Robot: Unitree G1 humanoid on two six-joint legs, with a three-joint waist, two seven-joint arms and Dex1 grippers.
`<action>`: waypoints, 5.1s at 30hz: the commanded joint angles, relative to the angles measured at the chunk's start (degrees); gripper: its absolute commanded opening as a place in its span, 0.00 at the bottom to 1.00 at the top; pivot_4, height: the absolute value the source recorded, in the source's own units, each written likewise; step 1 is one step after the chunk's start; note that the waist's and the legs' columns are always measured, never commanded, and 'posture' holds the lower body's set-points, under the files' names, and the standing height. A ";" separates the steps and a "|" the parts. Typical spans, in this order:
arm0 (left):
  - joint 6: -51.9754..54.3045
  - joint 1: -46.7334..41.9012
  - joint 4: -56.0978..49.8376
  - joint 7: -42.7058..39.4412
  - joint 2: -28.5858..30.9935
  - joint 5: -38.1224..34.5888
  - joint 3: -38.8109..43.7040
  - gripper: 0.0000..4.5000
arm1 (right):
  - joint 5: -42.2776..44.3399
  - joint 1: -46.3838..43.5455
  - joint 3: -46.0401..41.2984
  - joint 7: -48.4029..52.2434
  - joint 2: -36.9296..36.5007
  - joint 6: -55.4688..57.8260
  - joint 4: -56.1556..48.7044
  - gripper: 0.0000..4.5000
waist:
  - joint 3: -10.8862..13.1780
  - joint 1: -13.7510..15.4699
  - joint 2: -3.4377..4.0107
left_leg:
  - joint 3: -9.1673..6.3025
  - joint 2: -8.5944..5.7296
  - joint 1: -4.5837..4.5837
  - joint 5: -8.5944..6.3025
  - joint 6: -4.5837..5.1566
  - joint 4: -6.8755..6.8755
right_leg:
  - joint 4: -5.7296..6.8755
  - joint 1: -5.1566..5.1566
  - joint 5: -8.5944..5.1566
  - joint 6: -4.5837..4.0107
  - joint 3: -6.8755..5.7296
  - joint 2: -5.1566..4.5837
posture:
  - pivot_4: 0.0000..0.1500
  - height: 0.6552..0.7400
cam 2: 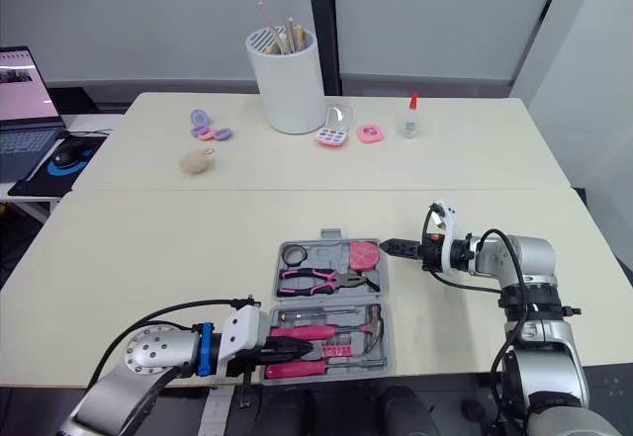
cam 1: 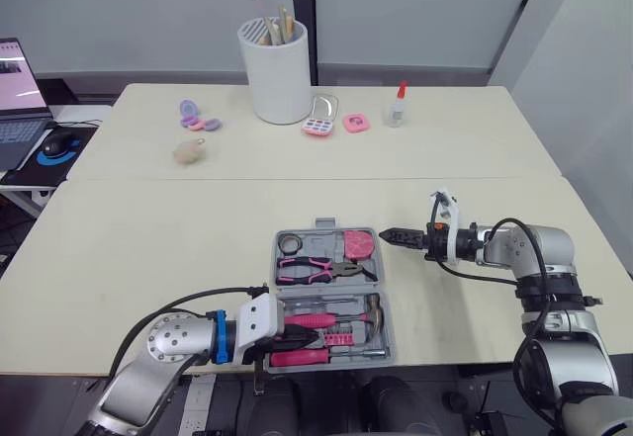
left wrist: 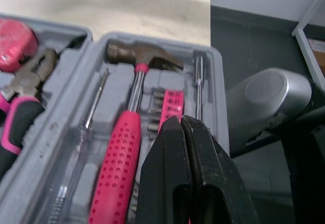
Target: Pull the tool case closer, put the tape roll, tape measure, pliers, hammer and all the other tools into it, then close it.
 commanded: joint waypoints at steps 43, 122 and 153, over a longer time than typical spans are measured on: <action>-1.30 -5.29 9.57 6.54 -1.15 11.88 -6.92 0.00 | 2.50 -12.13 -3.74 8.77 9.65 -7.61 21.15 1.00 | -0.85 -0.66 0.82 | 0.05 0.02 0.13 0.00 0.01 -0.04 | 0.00 0.10 0.06 0.00 0.07 0.00 | 1.00 1.00; 15.71 5.50 -9.07 16.33 1.31 7.88 5.13 0.00 | -30.29 26.93 35.80 2.38 -23.86 -31.81 -50.30 0.00 | -0.49 0.30 0.53 | 0.00 -0.01 -0.13 -0.02 -0.01 -0.11 | -0.60 0.07 -0.10 0.39 -0.01 -0.31 | 1.00 1.00; 10.16 -6.02 11.44 4.39 14.67 -11.77 38.84 1.00 | -9.16 15.63 2.94 18.40 -32.15 -52.33 -19.38 0.99 | -0.43 0.08 0.47 | 0.05 0.02 0.01 -0.02 -0.01 -0.10 | -0.42 0.11 0.06 0.09 -0.01 -0.29 | 1.00 1.00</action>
